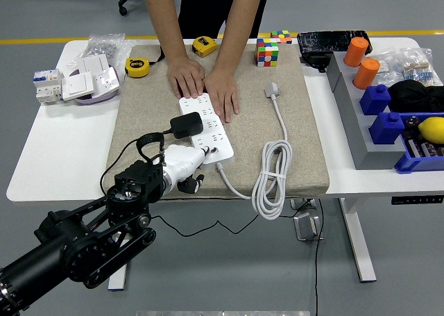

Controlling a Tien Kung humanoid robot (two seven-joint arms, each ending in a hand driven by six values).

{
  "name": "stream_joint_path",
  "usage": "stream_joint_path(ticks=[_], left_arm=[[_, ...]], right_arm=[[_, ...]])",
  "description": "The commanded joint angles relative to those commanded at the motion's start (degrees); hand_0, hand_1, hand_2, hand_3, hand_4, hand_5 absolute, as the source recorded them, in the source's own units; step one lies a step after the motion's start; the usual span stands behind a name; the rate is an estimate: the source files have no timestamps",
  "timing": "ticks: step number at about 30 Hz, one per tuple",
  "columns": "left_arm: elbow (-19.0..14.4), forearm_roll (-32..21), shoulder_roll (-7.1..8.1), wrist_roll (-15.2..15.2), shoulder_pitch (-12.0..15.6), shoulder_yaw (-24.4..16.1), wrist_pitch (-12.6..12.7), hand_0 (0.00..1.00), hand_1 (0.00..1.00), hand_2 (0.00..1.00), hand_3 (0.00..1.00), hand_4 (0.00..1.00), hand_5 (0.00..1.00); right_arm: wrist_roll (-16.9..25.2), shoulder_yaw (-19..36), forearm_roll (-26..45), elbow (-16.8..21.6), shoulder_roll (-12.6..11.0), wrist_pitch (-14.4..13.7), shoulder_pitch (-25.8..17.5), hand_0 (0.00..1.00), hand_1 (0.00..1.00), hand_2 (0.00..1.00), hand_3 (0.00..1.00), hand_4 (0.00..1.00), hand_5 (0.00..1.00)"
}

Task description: Pick up the plug,place it near the board,insert it into the board,press the button

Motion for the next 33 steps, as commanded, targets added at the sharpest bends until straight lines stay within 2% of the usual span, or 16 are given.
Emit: stream_joint_path(ticks=[4,8,9,12,14,15,17,20,21,26,27,32,33], left_arm=[[-3.1,0.9,0.23,-0.1,0.5,-1.2,0.2,0.138,0.05,0.172,0.886,0.454,0.052],[-8.0,0.0,0.31,-0.9,1.6,-3.8,0.4,0.138,0.05,0.172,0.886,0.454,0.052],[-9.9,-0.8,0.34,-1.6,2.3,-4.9,0.8,0.204,0.108,0.231,0.673,0.45,0.029],[-15.1,-5.2,-0.01,-4.8,4.9,-8.2,3.3,0.204,0.108,0.231,0.673,0.45,0.029],[-17.1,-8.7,-0.36,-7.4,6.3,-9.7,5.1,0.204,0.108,0.231,0.673,0.45,0.029],[-18.1,-10.9,-0.61,-9.1,7.2,-10.4,6.5,0.555,0.51,0.558,0.783,0.753,0.186],[-18.9,-15.3,-0.97,-12.5,8.7,-11.3,9.0,0.555,0.51,0.558,0.783,0.753,0.186],[-18.9,-23.1,-1.34,-17.3,11.0,-12.3,11.4,0.555,0.51,0.558,0.783,0.753,0.186],[-18.9,-25.4,-1.35,-18.3,11.7,-12.5,11.8,0.888,0.952,0.948,0.998,0.917,0.293],[-19.0,-37.7,-1.23,-22.9,15.5,-13.5,13.0,0.888,0.952,0.948,0.998,0.917,0.293],[-19.1,-39.9,-1.2,-23.8,16.1,-13.6,13.3,0.941,0.998,0.987,0.998,0.943,0.313],[-18.8,-52.2,-1.5,-24.9,17.6,-15.0,14.8,0.941,0.998,0.987,0.998,0.943,0.313],[-18.6,-54.4,-1.49,-24.6,17.6,-15.2,15.1,0.774,0.796,0.795,0.998,0.935,0.294]], right_arm=[[0.0,0.0,0.0,0.0,0.0,0.0,0.0,0.973,0.913,0.858,0.859,0.998,0.92],[0.1,0.1,-0.1,0.0,0.1,0.1,-0.1,0.973,0.913,0.858,0.859,0.998,0.92],[0.1,0.2,-0.1,0.0,0.1,0.1,-0.1,0.973,0.913,0.858,0.859,0.998,0.92],[0.1,0.4,-0.2,0.0,0.2,0.1,-0.2,0.973,0.913,0.858,0.859,0.998,0.92],[0.1,0.5,-0.2,0.0,0.3,0.1,-0.3,0.973,0.913,0.858,0.859,0.998,0.92],[0.1,0.7,-0.4,0.0,0.3,0.1,-0.4,0.973,0.913,0.858,0.859,0.998,0.92],[-0.1,1.0,-0.7,0.0,0.5,0.0,-0.5,0.973,0.913,0.858,0.859,0.998,0.92],[0.0,1.1,-0.7,0.0,0.8,0.1,-0.3,0.973,0.913,0.858,0.859,0.998,0.92],[0.1,1.0,-0.6,0.0,0.8,0.1,-0.3,0.973,0.913,0.858,0.859,0.998,0.92],[0.2,1.0,-0.5,0.0,0.8,0.1,-0.2,0.973,0.913,0.858,0.859,0.998,0.92],[0.2,1.2,-0.6,0.0,0.8,0.1,-0.2,0.973,0.913,0.858,0.859,0.998,0.92],[-0.1,1.8,-1.1,0.0,0.8,0.0,-0.5,0.973,0.913,0.858,0.859,0.998,0.92],[-0.2,1.9,-1.2,0.0,0.9,-0.1,-0.5,0.973,0.912,0.858,0.859,0.998,0.92]])
